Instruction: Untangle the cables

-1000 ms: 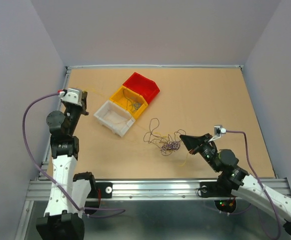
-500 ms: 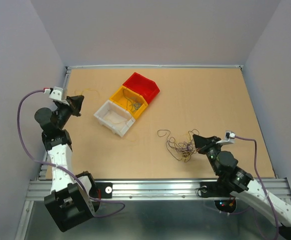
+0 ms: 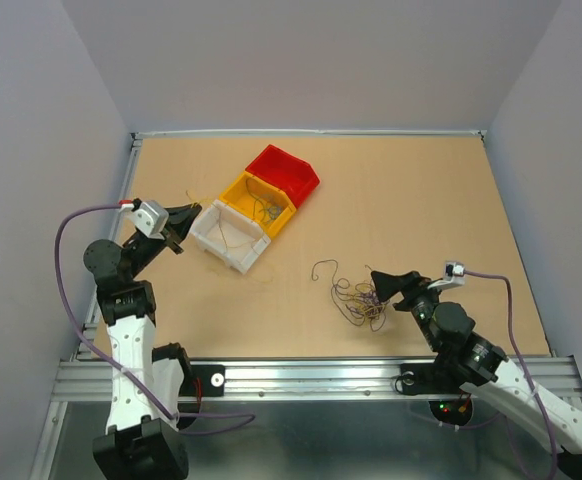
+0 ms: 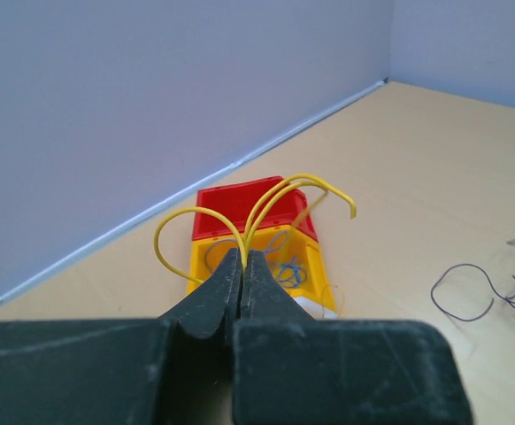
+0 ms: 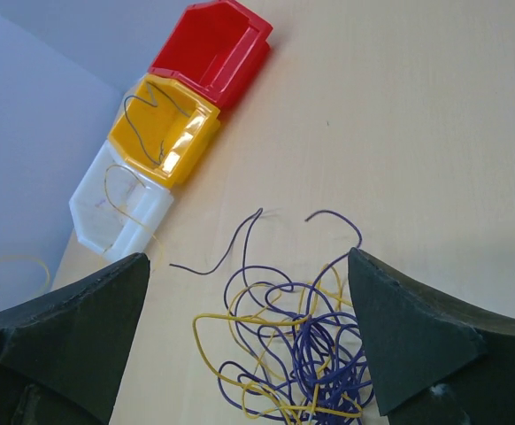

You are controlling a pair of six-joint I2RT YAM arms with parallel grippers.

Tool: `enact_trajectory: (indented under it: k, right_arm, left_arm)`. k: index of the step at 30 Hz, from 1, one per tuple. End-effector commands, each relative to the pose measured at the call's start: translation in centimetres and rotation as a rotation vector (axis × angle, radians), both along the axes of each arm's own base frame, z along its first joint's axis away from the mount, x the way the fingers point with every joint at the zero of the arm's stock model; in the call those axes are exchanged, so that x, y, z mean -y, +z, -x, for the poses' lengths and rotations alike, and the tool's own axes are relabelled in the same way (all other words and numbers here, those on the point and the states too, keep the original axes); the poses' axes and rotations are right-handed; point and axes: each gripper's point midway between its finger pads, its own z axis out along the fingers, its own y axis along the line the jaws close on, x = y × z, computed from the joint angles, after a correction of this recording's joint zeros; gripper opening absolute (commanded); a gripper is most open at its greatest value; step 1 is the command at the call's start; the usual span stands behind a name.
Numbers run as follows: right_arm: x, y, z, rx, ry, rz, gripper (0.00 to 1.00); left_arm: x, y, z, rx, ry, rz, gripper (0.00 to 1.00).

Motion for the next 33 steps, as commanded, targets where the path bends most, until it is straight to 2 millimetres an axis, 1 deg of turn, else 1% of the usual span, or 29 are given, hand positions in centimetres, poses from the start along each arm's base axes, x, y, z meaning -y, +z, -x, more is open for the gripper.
enact_trajectory:
  k: [1,5,10,13,14,16,18,19,24,28,29,32,33]
  right_arm:
    - [-0.4,-0.9,0.2,0.005,0.028,0.021,0.99]
    - [-0.6,-0.7,0.2,0.012,0.038,0.022,0.99]
    - [-0.9,-0.8,0.4,0.014,0.058,0.027,0.99]
    - [-1.0,-0.8,0.4,0.015,0.065,0.028,0.99]
    - [-1.0,-0.8,0.4,0.018,0.069,0.027,0.99]
    - [-1.1,-0.7,0.5,0.020,0.075,0.026,0.99]
    - [-1.3,-0.8,0.6,0.020,0.085,0.028,0.99]
    - [-1.3,-0.8,0.6,0.021,0.088,0.029,0.99]
    - [-1.5,-0.7,0.7,0.026,0.104,0.030,0.99]
    - [-1.6,-0.6,0.8,0.031,0.110,0.028,0.99]
    - [-1.6,-0.6,0.8,0.031,0.110,0.030,0.99]
    - [-1.6,-0.6,0.8,0.031,0.112,0.032,0.99]
    - [-1.6,-0.6,0.8,0.032,0.112,0.030,0.99]
  left_arm:
    - [1.8,-0.2,0.9,0.040,-0.098,-0.066,0.00]
    - [2.3,-0.3,1.0,0.051,-0.100,-0.078,0.00]
    - [2.1,-1.0,-0.4,0.017,-0.066,-0.077,0.00]
    - [1.8,-1.9,-1.9,-0.044,-0.053,-0.064,0.00]
    - [1.4,-2.4,-2.9,-0.073,-0.028,-0.062,0.00]
    - [0.7,-3.3,-4.2,-0.111,0.008,-0.063,0.00]
    - [-0.8,-3.1,-5.6,-0.120,0.109,-0.052,0.00]
    - [-1.2,-3.6,-6.1,-0.137,0.134,-0.047,0.00]
    - [-2.6,-3.9,-7.1,-0.147,0.216,-0.053,0.00]
    - [-3.1,-4.5,-7.8,-0.167,0.241,-0.055,0.00]
    - [-3.1,-5.0,-8.1,-0.183,0.242,-0.058,0.00]
    - [-3.7,-5.5,-9.2,-0.207,0.318,-0.069,0.00]
    - [-4.1,-5.8,-9.7,-0.221,0.372,-0.077,0.00]
